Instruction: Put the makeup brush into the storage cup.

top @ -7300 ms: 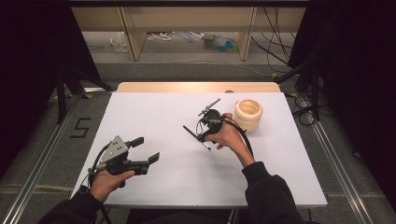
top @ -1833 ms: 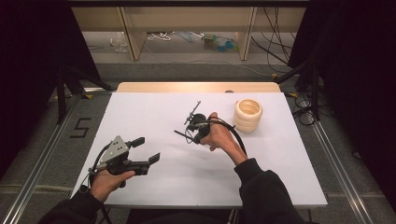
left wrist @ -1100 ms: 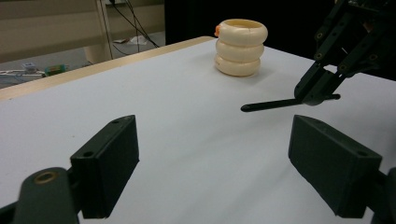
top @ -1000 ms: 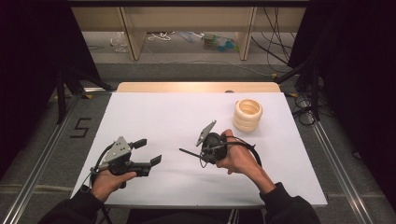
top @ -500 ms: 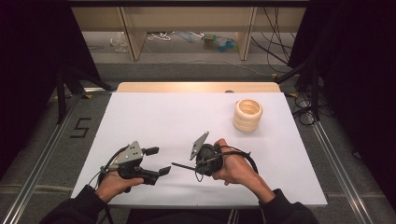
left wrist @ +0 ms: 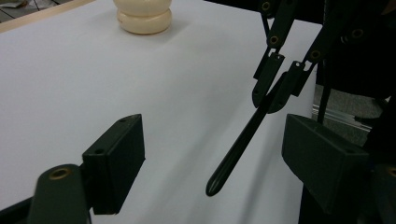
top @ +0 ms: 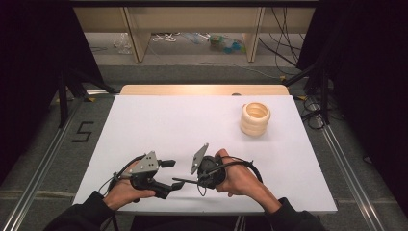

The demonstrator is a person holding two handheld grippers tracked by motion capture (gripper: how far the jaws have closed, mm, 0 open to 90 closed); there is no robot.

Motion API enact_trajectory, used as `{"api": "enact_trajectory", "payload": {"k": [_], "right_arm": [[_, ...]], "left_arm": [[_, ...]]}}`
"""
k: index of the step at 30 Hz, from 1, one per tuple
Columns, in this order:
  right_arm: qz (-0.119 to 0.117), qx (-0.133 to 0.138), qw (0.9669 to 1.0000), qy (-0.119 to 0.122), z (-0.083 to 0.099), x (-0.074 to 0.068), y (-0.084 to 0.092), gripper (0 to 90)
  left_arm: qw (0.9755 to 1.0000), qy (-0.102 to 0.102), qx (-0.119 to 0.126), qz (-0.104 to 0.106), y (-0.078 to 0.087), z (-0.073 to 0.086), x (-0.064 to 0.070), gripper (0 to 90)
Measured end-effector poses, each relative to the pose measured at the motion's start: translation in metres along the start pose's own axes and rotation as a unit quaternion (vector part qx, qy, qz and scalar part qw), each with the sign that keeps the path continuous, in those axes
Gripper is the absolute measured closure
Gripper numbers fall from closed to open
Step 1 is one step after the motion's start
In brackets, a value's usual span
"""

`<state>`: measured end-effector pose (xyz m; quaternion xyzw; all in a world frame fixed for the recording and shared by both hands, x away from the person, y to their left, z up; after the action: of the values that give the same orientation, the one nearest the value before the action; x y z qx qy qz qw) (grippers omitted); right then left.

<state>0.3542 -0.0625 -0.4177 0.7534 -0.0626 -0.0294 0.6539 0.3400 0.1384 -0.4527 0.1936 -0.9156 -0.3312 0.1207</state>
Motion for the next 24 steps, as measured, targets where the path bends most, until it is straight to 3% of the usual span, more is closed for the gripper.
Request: {"api": "enact_trajectory", "payload": {"k": [7, 13, 24], "right_arm": [[-0.004, -0.001, 1.0, 0.007, -0.002, -0.004, 0.0, 84.0], [-0.003, -0.001, 0.9999, 0.013, -0.003, -0.005, 0.001, 84.0], [-0.006, -0.009, 0.9995, 0.028, -0.005, -0.009, -0.002, 84.0]], "left_arm": [[0.9993, -0.022, -0.023, 0.018, -0.006, -0.001, 0.006, 26.0], [0.9983, -0.029, -0.037, 0.035, -0.01, -0.001, 0.01, 29.4], [0.9946, -0.062, -0.063, 0.055, -0.016, -0.001, 0.016, 43.4]]}}
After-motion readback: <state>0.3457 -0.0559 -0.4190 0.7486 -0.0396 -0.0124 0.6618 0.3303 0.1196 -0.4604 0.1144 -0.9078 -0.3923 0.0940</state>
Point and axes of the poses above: each handheld gripper's, and its own axes: y roughly backward along the jaws, z roughly out of its underside, x roughly to its right, the point moved 2 cm from there along -y, roughly forward along the jaws, and after that the axes turned 14 degrees about -x, right-handed, at the moved point
